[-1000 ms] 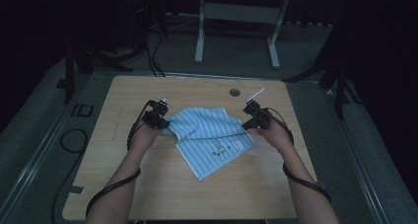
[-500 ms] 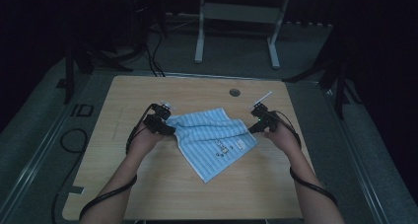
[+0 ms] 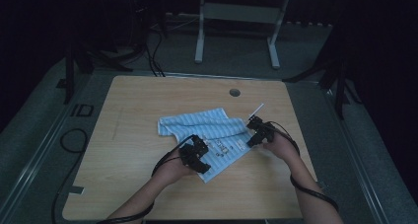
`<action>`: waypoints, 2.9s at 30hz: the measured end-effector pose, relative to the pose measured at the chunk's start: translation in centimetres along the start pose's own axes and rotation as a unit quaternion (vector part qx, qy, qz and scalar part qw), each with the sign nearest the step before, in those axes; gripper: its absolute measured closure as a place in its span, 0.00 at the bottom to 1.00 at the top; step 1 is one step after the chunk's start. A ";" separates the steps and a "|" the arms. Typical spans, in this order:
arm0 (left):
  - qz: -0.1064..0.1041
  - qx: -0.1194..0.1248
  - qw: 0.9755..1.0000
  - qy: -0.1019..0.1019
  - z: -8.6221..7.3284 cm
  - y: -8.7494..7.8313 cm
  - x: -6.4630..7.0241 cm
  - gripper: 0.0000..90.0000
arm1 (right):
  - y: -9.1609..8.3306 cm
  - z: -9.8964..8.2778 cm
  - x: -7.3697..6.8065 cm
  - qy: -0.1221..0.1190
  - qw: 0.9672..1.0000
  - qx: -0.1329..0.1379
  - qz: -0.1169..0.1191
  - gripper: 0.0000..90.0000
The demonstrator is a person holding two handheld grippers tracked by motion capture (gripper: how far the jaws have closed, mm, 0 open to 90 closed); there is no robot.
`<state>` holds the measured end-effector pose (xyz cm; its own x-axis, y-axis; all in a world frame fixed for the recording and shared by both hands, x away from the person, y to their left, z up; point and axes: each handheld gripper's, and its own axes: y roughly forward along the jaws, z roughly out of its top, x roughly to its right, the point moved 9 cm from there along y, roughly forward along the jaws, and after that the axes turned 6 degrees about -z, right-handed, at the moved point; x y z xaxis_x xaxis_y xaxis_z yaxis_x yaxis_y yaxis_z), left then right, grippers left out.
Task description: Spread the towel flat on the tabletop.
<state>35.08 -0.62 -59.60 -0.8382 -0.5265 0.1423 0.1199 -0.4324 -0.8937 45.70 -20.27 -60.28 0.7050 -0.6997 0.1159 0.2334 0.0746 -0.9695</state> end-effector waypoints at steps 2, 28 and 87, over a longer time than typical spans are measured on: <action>-0.007 -0.004 1.000 -0.002 0.1 0.5 0.1 0.51 | 0.1 0.0 -0.1 -0.006 1.000 -0.001 -0.005 0.69; 0.016 -0.040 0.998 0.034 0.4 1.1 -2.4 0.94 | -1.9 -6.0 -5.1 -0.063 0.998 0.019 -0.002 0.91; 0.070 0.012 0.986 -0.149 -9.7 -6.0 -10.9 0.91 | -1.4 5.0 -7.7 -0.047 0.995 0.079 0.036 0.98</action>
<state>38.35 14.79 -59.91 -0.6187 -0.7729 0.1407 0.2385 -0.3554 -0.9038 43.28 -11.47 -58.78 0.7810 -0.6201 0.0741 0.2777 0.2385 -0.9306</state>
